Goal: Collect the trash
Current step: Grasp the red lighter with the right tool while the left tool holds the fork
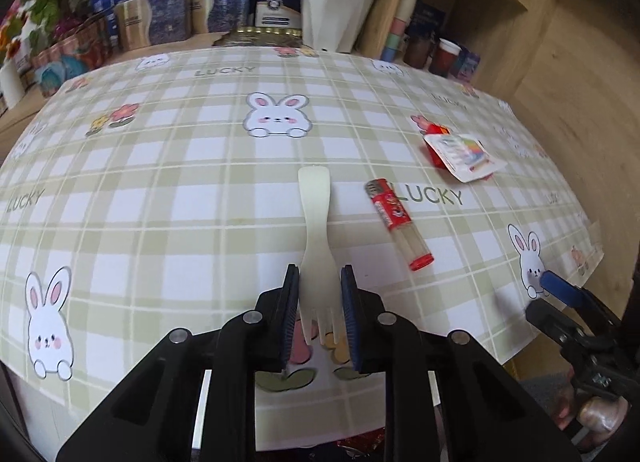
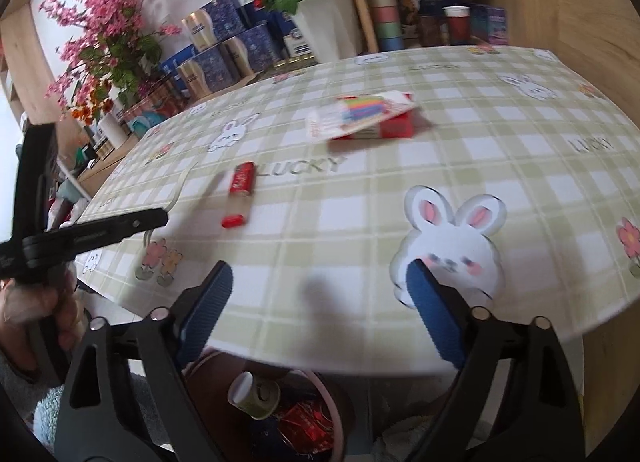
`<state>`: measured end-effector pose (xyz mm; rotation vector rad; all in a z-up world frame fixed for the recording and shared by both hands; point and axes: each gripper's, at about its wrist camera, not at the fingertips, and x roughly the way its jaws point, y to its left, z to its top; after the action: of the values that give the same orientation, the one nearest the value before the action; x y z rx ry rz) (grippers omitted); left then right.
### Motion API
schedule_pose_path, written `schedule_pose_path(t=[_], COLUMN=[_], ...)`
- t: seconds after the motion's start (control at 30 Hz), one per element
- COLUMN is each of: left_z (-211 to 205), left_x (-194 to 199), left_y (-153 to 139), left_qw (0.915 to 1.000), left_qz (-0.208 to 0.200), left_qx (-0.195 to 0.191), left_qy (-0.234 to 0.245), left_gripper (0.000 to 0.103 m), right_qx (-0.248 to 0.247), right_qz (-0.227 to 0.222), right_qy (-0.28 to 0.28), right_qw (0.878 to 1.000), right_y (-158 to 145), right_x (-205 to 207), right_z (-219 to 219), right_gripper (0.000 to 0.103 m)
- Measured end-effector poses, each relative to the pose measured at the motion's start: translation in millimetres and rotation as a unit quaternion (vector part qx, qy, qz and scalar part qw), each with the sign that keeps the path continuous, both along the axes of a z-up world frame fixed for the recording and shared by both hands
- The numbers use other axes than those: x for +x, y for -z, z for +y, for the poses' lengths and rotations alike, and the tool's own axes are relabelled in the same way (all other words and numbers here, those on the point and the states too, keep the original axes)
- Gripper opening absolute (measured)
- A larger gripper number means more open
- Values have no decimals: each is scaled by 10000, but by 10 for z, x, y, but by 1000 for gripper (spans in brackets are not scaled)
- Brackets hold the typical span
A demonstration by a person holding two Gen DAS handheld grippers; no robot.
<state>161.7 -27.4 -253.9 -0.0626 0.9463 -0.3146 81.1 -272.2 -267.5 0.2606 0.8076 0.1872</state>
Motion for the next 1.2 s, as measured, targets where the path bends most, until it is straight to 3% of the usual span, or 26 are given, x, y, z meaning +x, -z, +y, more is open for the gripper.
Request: schedule_pose_path(t=[0.2,0.33,0.53,0.7,0.77,0.8,0.9,1.2], left_z=[308,448,582,664,677,681,703,737], left_x=[-136,-218,-320,-383,-415,-431,-478,-726], left_y=[-171,-258,-303,-319,-328,-334,-347,-427], left_qw=[9989,9979,9969,9960,9959,9959,9958,9959], left_qz=[-201,-303,-335,-337,-353,-356,-362,-405], left_qx=[-254,-361,-493,-603,-611,-621,-658,-728], left_qy=[-326,-443,-520,-567,-559,-556,-528,-349], left_gripper=[21,21,21,21,21,21,21,21], right_qx=[-142,-261,-758,-1323,-1283,-1259,-1205,-779], right_qz=[131,514,565,442,464,485,573,229], right_qy=[-450,-678,-730,-690,-677,-708,-740,-772], right_qw=[9988,9960,9928,9878,9883,9883,9883,9937], right_y=[-13,98,117,144,143,142,121,-160], right_x=[486,859,1094,1063,1061,1059,1018,537], right_z=[368,606,875,1011,989,993,996,944], right_gripper=[71,51,43,35,33,26,26,26])
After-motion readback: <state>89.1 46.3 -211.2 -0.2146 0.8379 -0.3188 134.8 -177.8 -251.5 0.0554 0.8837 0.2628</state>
